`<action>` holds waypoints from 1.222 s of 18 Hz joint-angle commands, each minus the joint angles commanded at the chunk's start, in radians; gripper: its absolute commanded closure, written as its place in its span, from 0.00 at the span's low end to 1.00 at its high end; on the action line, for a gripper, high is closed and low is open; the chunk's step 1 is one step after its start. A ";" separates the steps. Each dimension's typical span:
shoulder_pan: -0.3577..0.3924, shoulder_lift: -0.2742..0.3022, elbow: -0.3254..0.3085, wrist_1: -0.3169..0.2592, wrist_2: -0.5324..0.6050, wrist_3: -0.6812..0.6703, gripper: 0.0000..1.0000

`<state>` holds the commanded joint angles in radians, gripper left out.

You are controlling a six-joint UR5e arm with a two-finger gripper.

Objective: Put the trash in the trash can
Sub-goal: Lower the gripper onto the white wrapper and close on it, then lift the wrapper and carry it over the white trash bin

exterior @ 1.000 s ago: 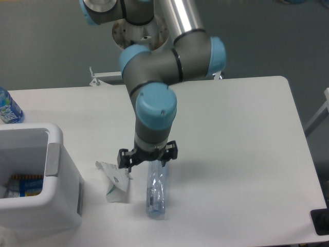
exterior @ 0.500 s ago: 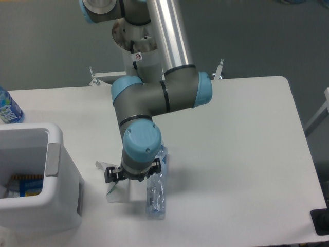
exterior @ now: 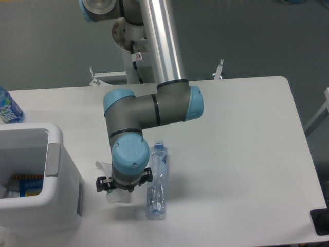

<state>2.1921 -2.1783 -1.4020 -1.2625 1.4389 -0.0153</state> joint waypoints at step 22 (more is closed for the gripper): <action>0.011 0.017 -0.075 -0.026 0.107 0.014 1.00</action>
<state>2.2028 -2.1614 -1.4772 -1.2885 1.5462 -0.0015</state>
